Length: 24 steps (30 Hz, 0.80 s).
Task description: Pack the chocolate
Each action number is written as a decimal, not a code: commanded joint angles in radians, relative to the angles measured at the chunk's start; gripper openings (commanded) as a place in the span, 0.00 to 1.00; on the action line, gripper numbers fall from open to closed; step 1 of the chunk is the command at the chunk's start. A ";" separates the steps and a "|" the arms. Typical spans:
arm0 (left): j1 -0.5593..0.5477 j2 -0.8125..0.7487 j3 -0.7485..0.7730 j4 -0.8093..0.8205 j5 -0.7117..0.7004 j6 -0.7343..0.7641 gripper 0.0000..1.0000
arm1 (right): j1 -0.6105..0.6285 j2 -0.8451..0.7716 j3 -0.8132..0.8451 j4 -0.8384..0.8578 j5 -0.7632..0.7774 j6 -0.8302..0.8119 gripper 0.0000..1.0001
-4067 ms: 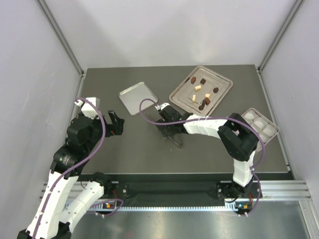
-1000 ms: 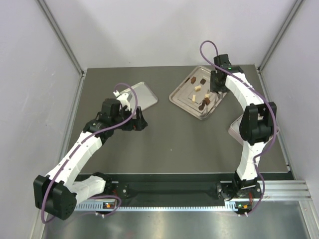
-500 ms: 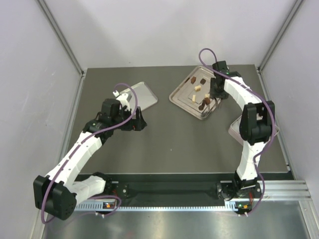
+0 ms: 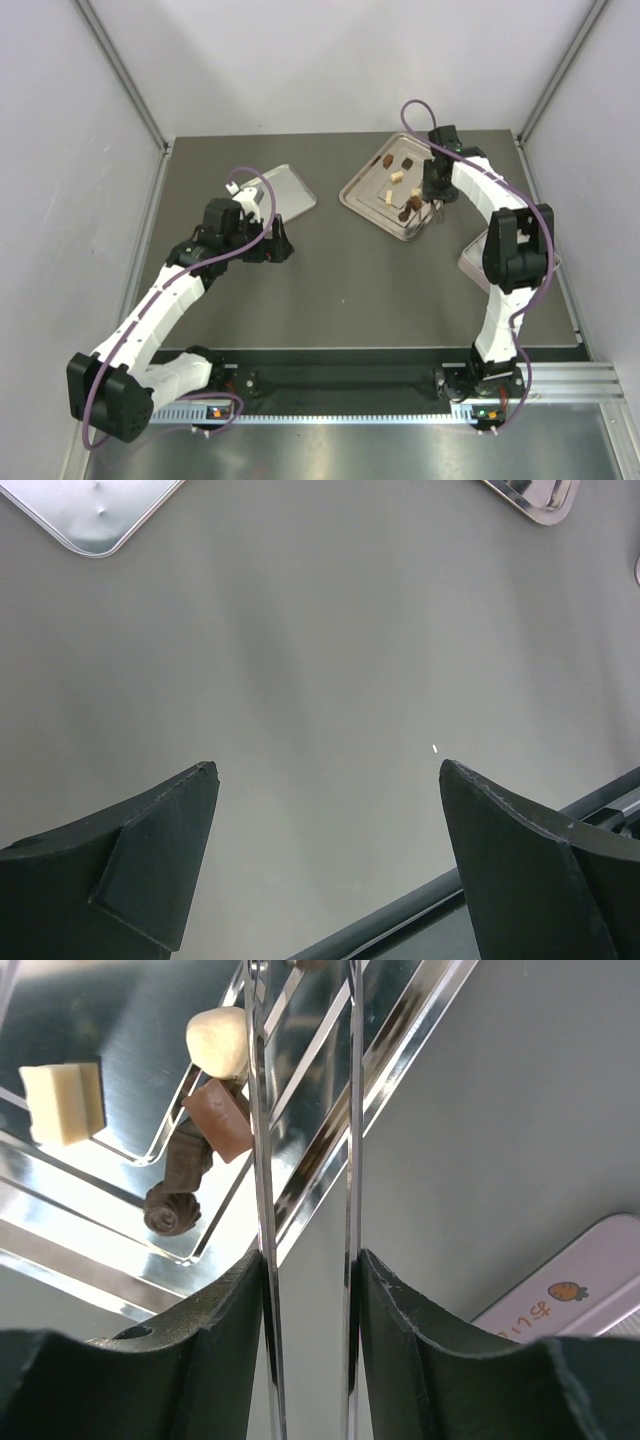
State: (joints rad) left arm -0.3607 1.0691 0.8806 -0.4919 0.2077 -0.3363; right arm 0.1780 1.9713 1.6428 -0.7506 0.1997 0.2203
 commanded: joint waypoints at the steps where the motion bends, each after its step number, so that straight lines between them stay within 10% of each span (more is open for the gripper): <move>1: 0.000 -0.029 0.011 0.018 -0.010 0.020 0.97 | -0.014 -0.084 0.015 0.008 -0.017 -0.002 0.40; 24: 0.000 -0.046 0.004 0.023 -0.002 0.016 0.97 | -0.028 -0.134 0.126 -0.107 -0.031 -0.018 0.35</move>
State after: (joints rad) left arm -0.3607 1.0534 0.8806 -0.4919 0.2085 -0.3367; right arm 0.1612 1.9121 1.6867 -0.8371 0.1669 0.2092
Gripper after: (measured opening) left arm 0.969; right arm 0.353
